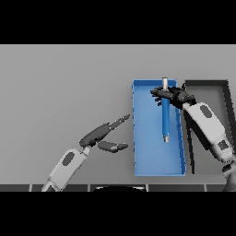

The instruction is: Pick up the blue pipe and place it into the blue bin.

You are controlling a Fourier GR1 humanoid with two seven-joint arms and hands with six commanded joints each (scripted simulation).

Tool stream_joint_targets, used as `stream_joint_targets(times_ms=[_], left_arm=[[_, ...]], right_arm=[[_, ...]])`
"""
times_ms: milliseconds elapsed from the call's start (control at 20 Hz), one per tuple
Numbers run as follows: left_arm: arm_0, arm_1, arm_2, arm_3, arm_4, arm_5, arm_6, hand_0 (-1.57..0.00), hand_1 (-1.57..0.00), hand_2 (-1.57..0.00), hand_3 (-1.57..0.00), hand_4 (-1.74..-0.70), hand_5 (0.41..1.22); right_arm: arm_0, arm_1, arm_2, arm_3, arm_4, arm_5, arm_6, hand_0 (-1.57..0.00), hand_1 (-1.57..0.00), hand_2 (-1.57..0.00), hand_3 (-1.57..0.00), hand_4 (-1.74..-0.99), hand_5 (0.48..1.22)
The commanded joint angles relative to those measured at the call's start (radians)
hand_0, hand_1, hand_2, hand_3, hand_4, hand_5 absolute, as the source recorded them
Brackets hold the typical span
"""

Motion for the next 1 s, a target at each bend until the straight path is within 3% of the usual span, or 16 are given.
stream_joint_targets(times_ms=[0, 300, 400, 450, 650, 750, 950], left_arm=[[0.006, 0.004, -0.002, -0.008, -0.001, 0.000, 0.001, 0.00, 0.00, 0.00, 0.00, -0.88, 0.493], [-0.003, -0.003, -0.002, 0.001, -0.002, 0.002, 0.011, 0.00, 0.00, 0.00, 0.00, -0.88, 0.480], [0.000, 0.000, 0.001, -0.004, 0.001, 0.004, 0.016, 0.00, 0.00, 0.00, 0.00, -0.88, 0.476], [0.000, 0.000, -0.001, -0.002, -0.006, 0.007, 0.012, 0.00, 0.00, 0.00, 0.00, -0.88, 0.474], [0.010, 0.000, -0.007, -0.014, -0.004, 0.005, 0.017, 0.00, 0.00, 0.00, 0.00, -0.88, 0.476], [0.015, 0.003, -0.005, -0.018, 0.000, 0.005, 0.016, 0.00, 0.00, 0.00, 0.00, -0.89, 0.478], [-0.004, 0.003, 0.004, -0.010, 0.005, 0.003, 0.023, 0.00, 0.00, 0.00, 0.00, -0.89, 0.480]], right_arm=[[0.002, -0.016, 0.025, -0.027, 0.029, 0.008, -0.007, -0.26, -0.25, -0.24, -0.16, -1.202, 1.013], [-0.005, -0.040, 0.083, -0.051, 0.115, 0.029, -0.024, -0.07, -0.07, -0.06, -0.04, -1.131, 0.829], [-0.002, -0.031, 0.086, -0.054, 0.120, 0.021, -0.036, -0.38, -0.18, -0.08, -0.03, -1.144, 0.792], [0.000, -0.024, 0.086, -0.040, 0.124, 0.021, -0.049, -0.30, -0.15, -0.07, -0.02, -1.152, 0.778], [0.010, -0.026, 0.070, -0.045, 0.094, 0.043, -0.063, -0.12, -0.06, -0.03, -0.01, -1.154, 0.809], [0.011, -0.032, 0.073, -0.058, 0.097, 0.041, -0.061, -0.21, -0.10, -0.02, 0.00, -1.152, 0.804], [0.004, -0.036, 0.071, -0.055, 0.098, 0.049, -0.059, -0.21, -0.10, -0.02, 0.00, -1.152, 0.798]])
